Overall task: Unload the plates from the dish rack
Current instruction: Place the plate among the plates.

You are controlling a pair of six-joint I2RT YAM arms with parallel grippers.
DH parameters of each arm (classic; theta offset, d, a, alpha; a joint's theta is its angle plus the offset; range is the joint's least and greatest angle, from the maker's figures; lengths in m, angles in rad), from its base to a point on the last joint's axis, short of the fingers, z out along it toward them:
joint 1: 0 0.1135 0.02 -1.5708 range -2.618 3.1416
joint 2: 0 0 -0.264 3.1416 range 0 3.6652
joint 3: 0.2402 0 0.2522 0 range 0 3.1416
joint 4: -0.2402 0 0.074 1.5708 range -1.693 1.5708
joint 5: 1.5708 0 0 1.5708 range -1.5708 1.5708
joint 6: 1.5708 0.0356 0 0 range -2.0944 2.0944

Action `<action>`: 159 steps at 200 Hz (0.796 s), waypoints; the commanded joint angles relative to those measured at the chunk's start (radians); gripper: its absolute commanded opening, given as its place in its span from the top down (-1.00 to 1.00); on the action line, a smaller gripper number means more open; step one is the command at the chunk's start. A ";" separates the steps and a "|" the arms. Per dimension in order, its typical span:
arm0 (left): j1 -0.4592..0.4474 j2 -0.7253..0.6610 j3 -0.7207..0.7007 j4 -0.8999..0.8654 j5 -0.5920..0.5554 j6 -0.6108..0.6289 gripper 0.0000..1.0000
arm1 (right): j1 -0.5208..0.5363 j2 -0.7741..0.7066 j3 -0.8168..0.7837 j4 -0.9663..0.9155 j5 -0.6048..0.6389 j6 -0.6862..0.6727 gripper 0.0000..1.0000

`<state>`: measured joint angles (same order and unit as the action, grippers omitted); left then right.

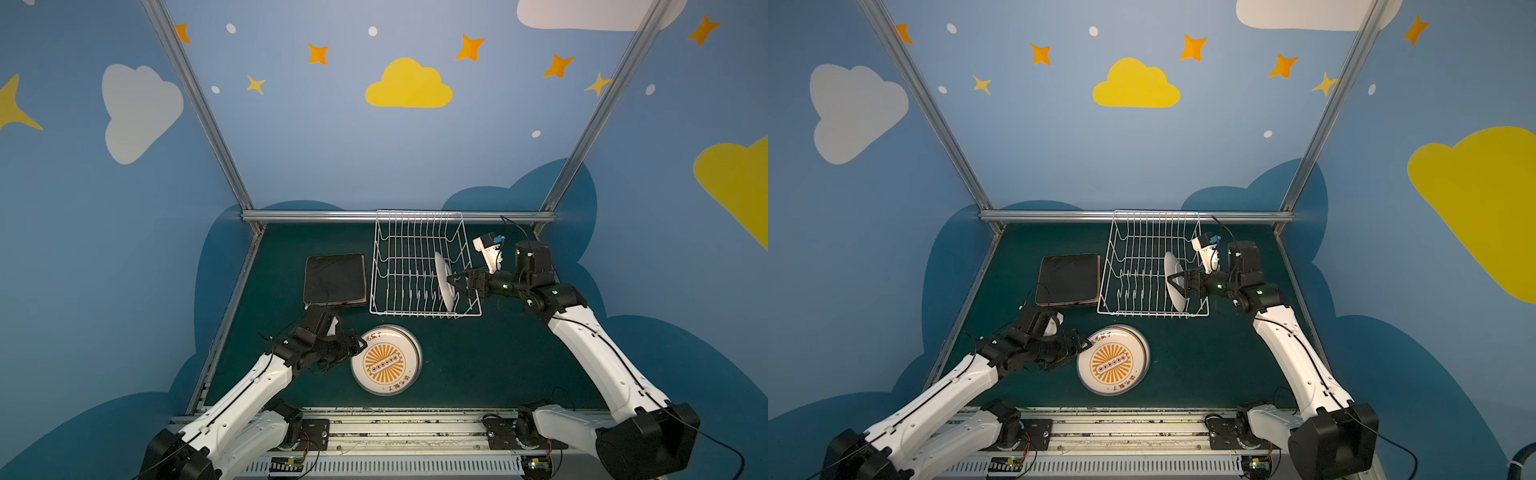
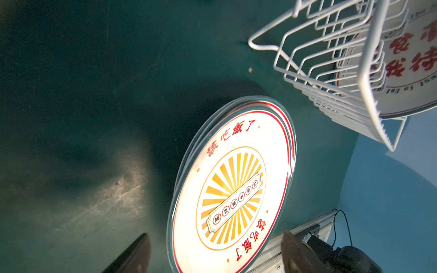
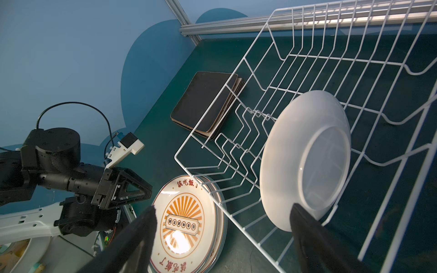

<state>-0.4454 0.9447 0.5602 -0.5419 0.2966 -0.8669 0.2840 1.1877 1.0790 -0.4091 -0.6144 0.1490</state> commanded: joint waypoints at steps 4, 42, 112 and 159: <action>0.003 0.040 -0.017 0.045 0.066 0.004 -0.54 | 0.003 0.007 0.038 -0.002 -0.011 0.007 -0.75; -0.001 0.128 -0.013 0.093 0.116 0.004 -0.34 | 0.003 -0.006 0.027 -0.013 0.002 0.001 -0.75; -0.001 0.116 0.026 0.059 0.102 0.018 -0.35 | 0.004 -0.018 0.021 -0.023 0.010 -0.006 -0.76; 0.006 0.021 0.173 0.009 0.035 0.073 -0.35 | 0.003 -0.023 0.022 -0.027 0.021 -0.014 -0.76</action>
<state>-0.4446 1.0039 0.6395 -0.5079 0.3641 -0.8410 0.2840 1.1889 1.0790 -0.4244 -0.6056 0.1490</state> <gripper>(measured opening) 0.676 0.877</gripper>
